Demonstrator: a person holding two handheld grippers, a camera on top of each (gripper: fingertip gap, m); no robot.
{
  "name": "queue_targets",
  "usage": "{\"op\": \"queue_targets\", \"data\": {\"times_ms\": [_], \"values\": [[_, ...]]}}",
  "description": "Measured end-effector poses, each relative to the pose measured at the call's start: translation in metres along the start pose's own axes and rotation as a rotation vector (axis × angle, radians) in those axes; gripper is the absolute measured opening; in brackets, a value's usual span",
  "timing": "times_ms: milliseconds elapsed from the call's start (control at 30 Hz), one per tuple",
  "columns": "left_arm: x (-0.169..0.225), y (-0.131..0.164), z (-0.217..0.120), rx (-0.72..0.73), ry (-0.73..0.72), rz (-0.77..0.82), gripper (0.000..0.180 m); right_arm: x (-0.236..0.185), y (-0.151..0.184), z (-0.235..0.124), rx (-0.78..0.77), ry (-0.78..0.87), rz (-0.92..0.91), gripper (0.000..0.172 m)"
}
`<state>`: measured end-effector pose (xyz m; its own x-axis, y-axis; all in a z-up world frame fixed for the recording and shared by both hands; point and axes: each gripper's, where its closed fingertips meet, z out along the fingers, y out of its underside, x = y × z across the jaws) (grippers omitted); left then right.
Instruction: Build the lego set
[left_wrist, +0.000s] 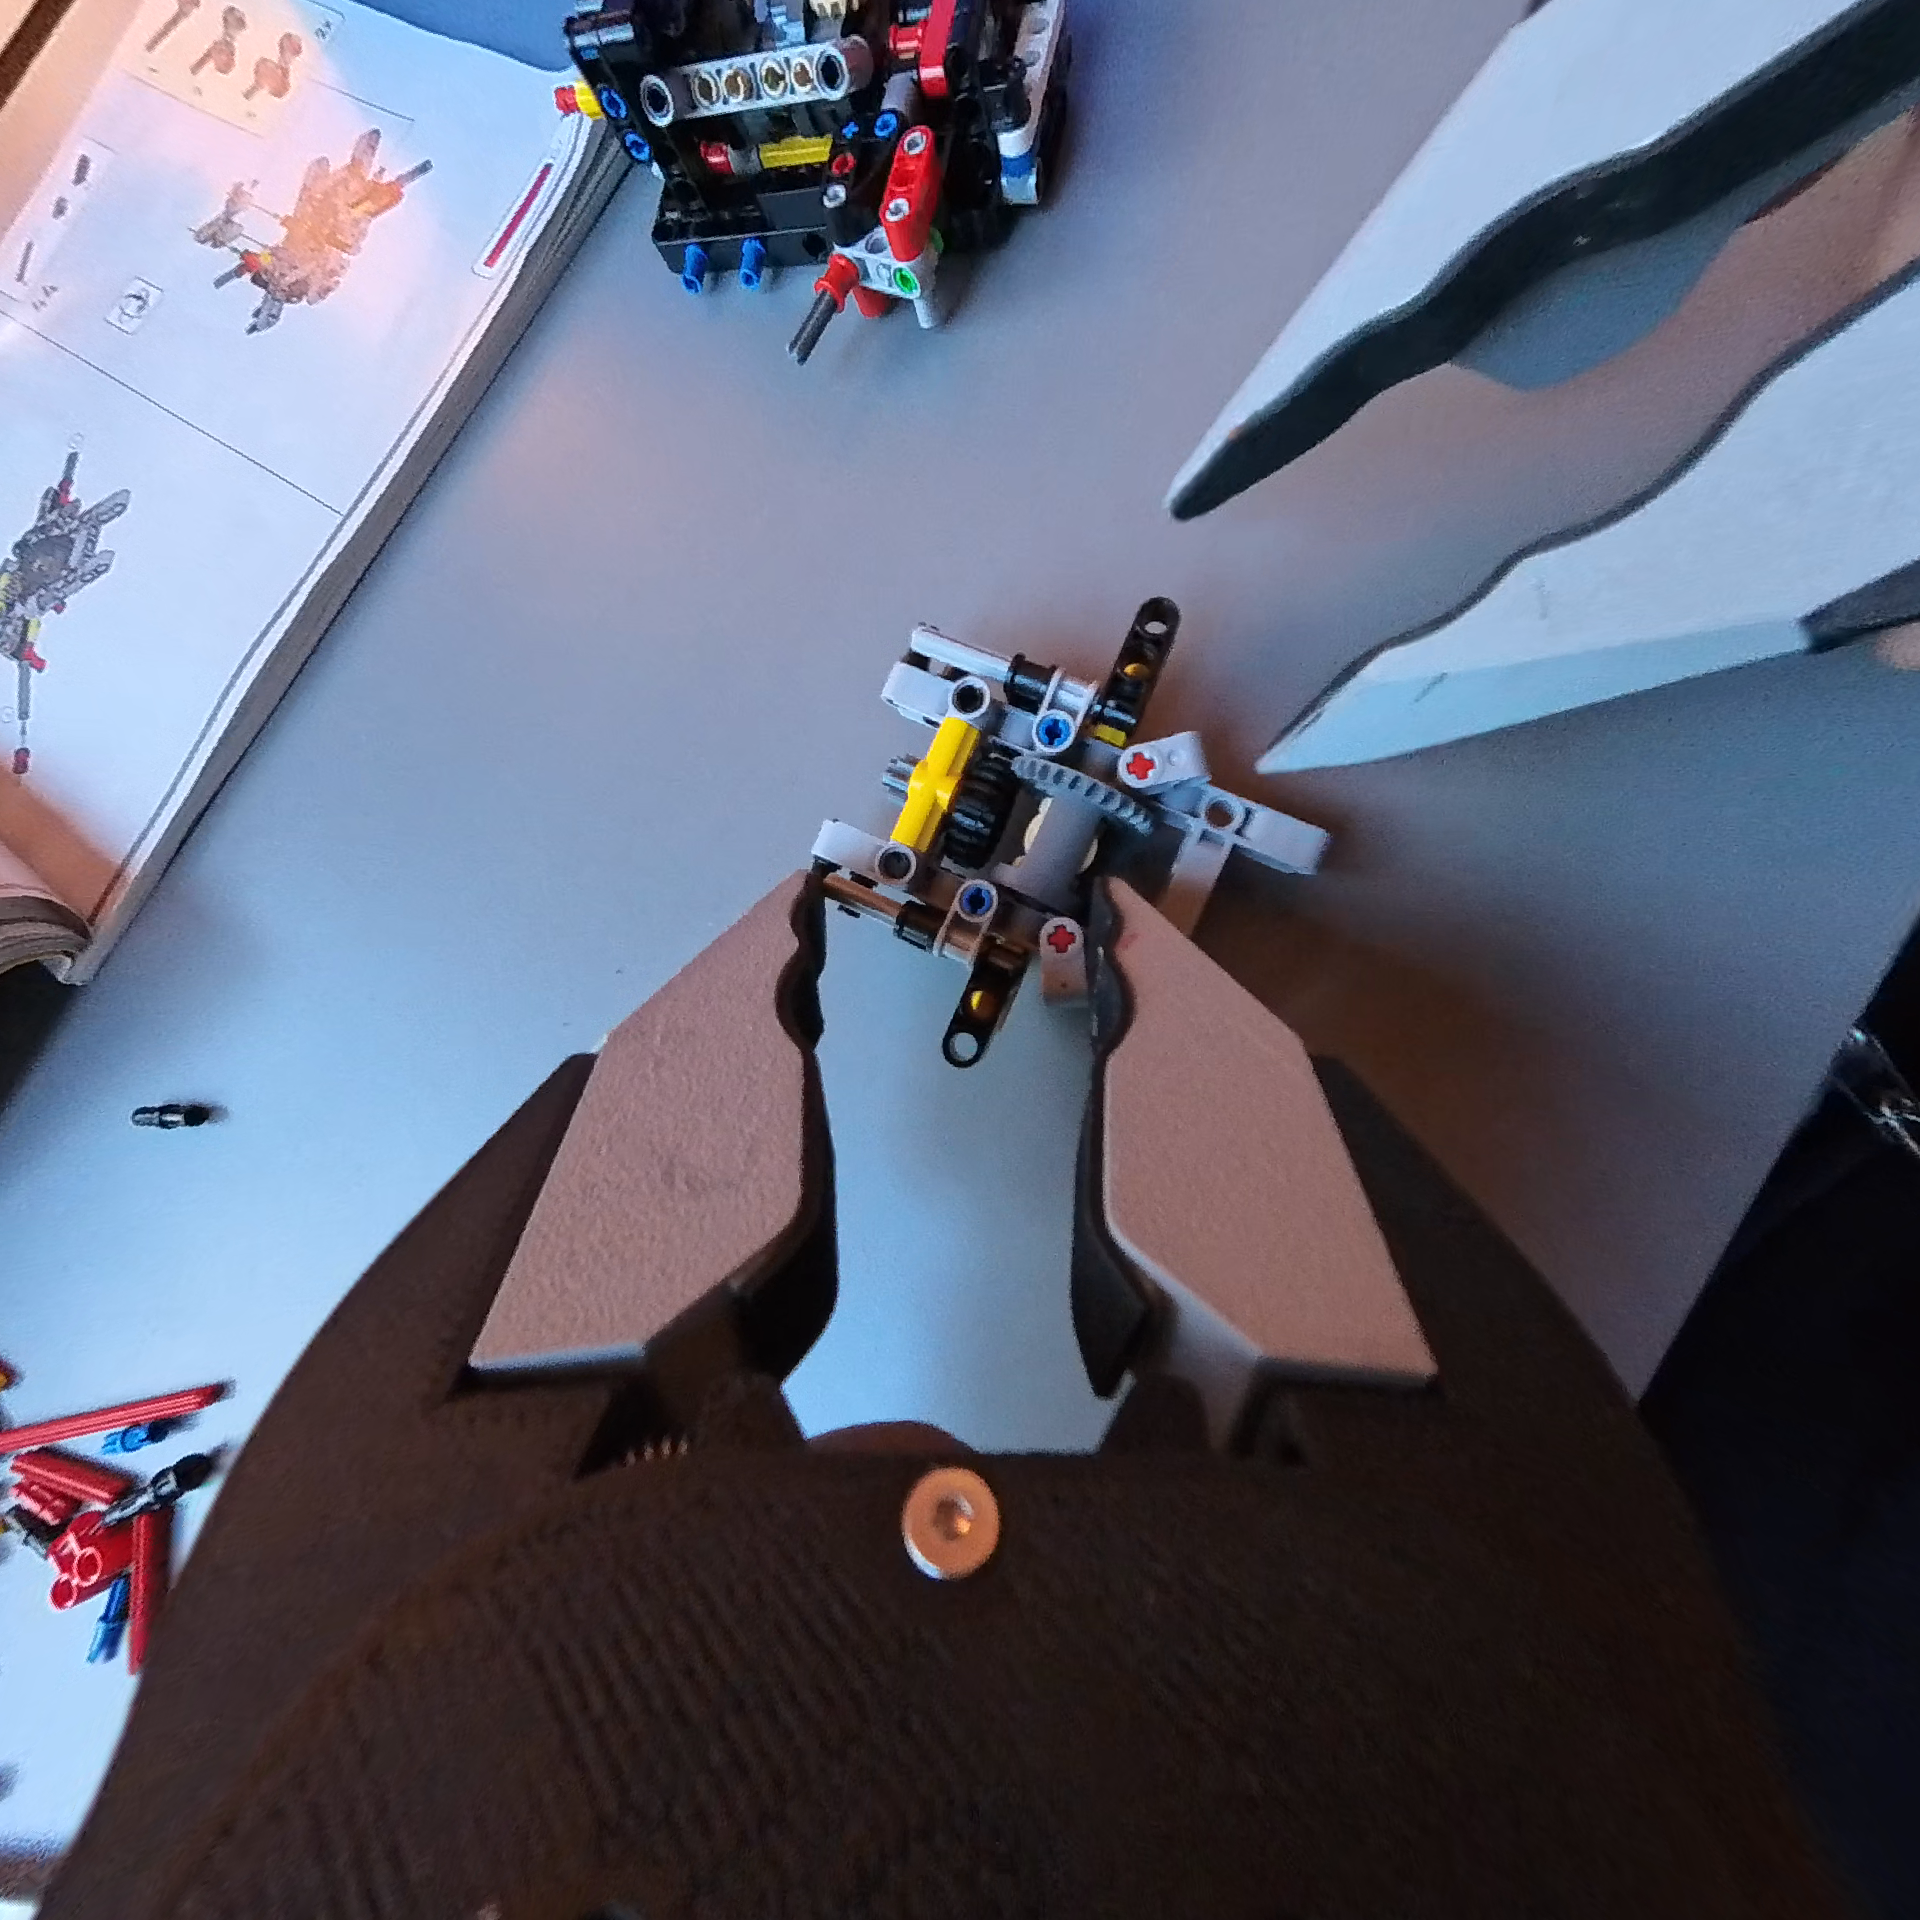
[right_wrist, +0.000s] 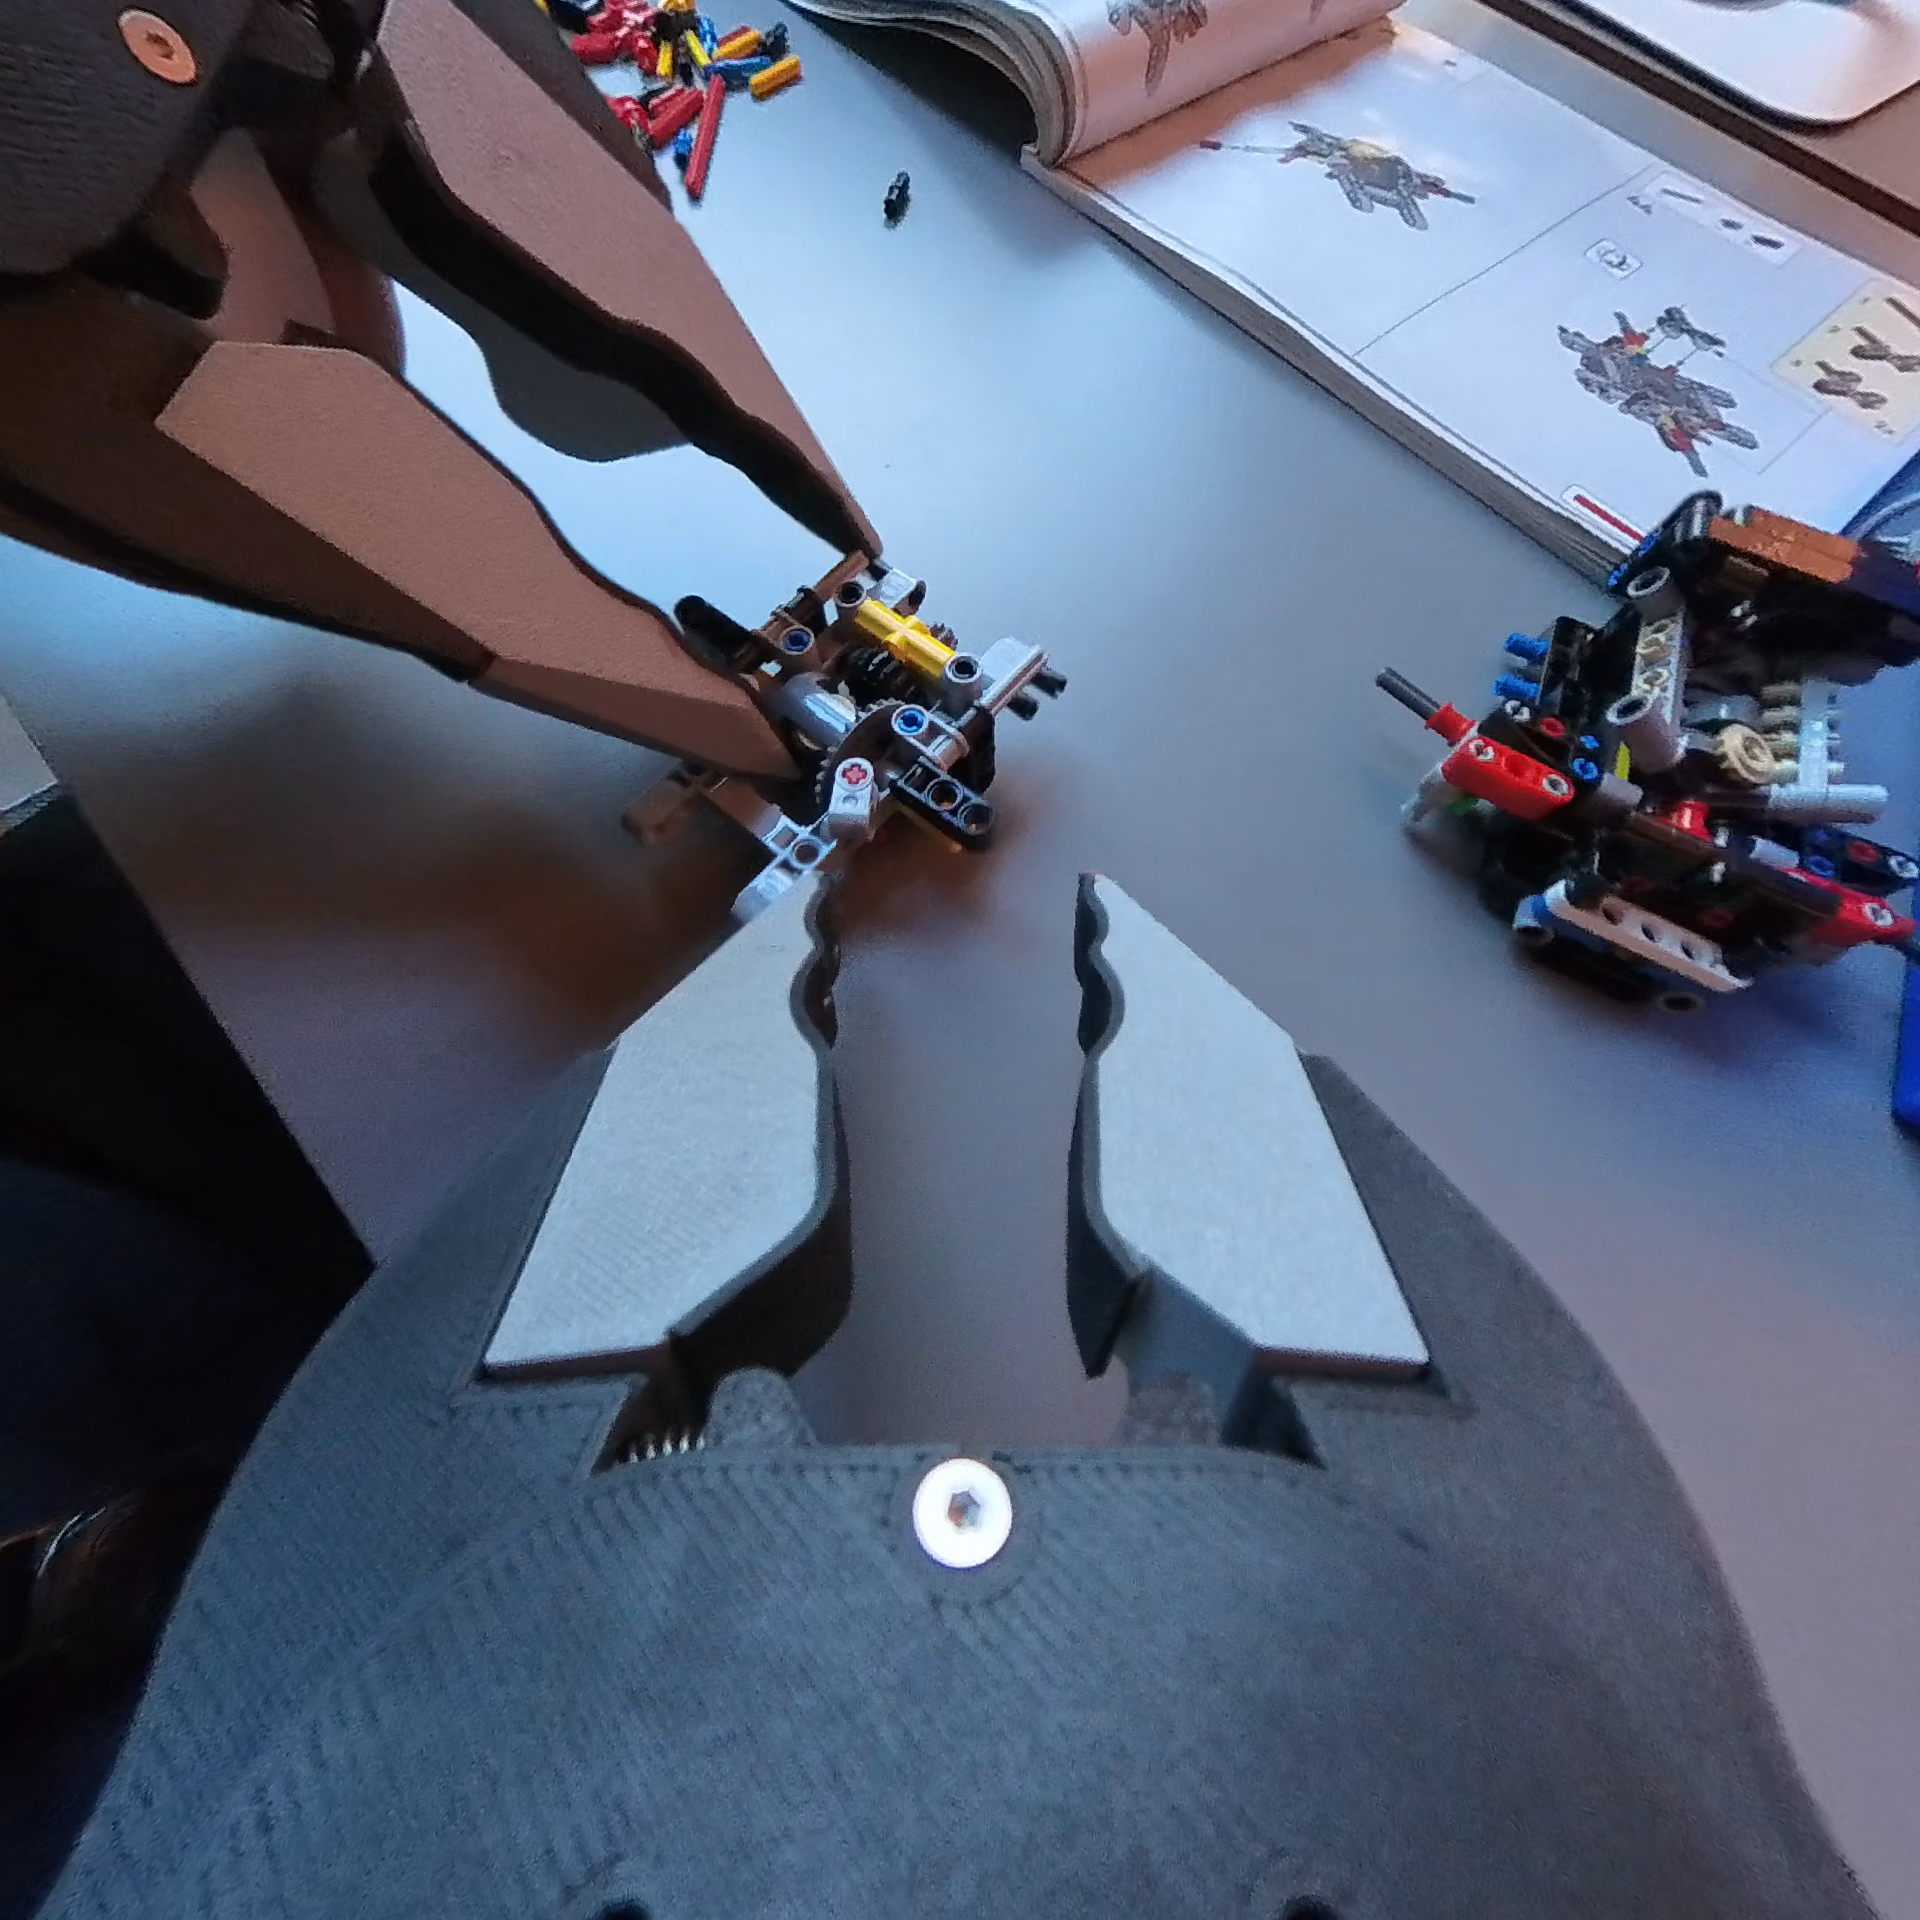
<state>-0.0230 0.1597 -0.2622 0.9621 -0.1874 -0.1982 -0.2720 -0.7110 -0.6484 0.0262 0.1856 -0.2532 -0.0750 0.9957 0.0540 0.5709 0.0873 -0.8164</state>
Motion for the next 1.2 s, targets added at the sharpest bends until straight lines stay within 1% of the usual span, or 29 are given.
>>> {"op": "queue_targets", "data": {"times_ms": [167, 400, 867, 933, 1067, 1167, 1200], "values": [[0.001, 0.0, 0.0, 0.002, 0.008, -0.004, 0.049, -0.004, -0.005, 0.01, -0.006, -0.05, -0.067, 0.044], [0.003, -0.001, 0.0, 0.016, 0.009, 0.042, 0.049, -0.011, -0.005, 0.011, -0.012, -0.14, -0.063, 0.03], [0.003, -0.002, -0.001, 0.056, 0.048, 0.126, 0.049, -0.015, -0.004, 0.011, -0.013, -0.211, -0.11, 0.026], [0.003, -0.002, -0.001, 0.062, 0.046, 0.156, 0.049, -0.014, -0.003, 0.01, -0.014, -0.221, -0.132, 0.017], [0.003, -0.001, -0.002, 0.06, 0.049, 0.171, 0.049, -0.016, -0.003, 0.01, -0.021, -0.251, -0.189, 0.016], [0.003, -0.001, -0.002, 0.056, 0.048, 0.179, 0.049, -0.016, -0.004, 0.011, -0.016, -0.281, -0.146, 0.017], [0.003, -0.001, -0.002, 0.061, 0.048, 0.173, 0.048, -0.015, -0.004, 0.011, -0.012, -0.27, -0.142, 0.022]]}}
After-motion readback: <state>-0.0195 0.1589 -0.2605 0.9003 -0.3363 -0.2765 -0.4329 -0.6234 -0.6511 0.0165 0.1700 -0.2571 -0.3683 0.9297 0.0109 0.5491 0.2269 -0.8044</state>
